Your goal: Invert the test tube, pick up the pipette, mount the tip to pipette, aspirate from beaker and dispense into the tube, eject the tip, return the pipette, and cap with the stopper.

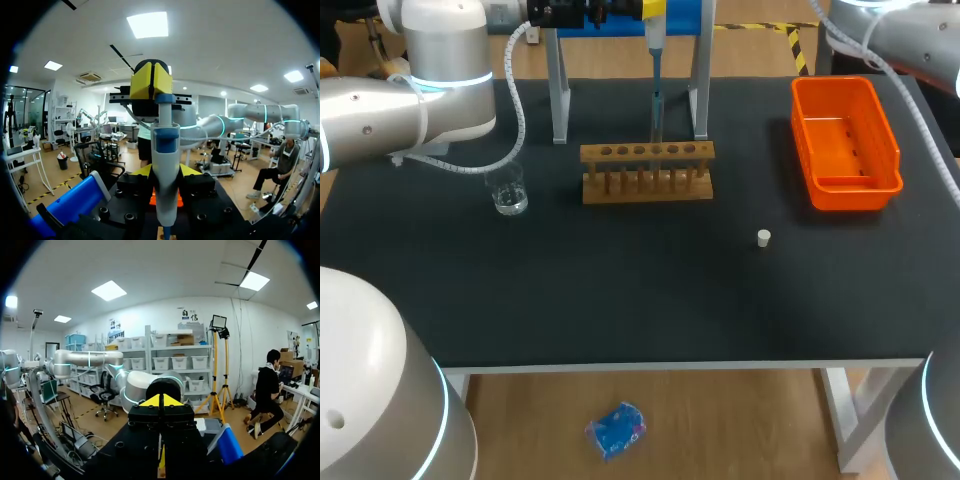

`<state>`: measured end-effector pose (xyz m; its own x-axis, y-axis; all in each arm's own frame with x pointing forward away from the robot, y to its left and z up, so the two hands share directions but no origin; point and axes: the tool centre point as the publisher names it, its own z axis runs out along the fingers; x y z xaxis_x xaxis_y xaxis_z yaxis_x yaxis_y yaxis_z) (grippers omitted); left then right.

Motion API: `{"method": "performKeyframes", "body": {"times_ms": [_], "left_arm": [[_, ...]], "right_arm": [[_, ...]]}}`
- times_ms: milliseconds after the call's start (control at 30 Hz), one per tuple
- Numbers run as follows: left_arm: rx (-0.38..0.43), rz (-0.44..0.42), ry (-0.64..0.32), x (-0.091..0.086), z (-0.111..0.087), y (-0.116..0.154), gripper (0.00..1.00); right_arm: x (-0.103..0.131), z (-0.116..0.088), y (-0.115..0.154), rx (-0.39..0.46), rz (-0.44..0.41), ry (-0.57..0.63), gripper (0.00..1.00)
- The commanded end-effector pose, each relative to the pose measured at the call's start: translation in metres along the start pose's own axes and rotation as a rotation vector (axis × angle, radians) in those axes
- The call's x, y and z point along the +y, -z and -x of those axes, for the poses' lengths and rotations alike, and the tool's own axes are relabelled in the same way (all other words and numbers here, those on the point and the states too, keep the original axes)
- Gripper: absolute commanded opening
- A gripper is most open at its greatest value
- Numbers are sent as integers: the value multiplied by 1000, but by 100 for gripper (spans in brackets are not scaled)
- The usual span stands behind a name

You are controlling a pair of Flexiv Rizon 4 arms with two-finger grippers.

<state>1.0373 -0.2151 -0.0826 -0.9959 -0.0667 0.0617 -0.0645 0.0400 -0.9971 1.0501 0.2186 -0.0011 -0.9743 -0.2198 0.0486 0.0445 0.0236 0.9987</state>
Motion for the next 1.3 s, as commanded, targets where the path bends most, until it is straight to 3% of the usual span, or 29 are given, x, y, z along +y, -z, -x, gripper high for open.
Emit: {"method": "performKeyframes", "body": {"times_ms": [33, 1300], "left_arm": [[0, 2, 1, -1, 1, 0, 0], [0, 2, 1, -1, 1, 0, 0]], "right_arm": [[-3, 0, 0, 4, 2, -3, 0], [-33, -5, 1, 7, 23, -74, 0]]}}
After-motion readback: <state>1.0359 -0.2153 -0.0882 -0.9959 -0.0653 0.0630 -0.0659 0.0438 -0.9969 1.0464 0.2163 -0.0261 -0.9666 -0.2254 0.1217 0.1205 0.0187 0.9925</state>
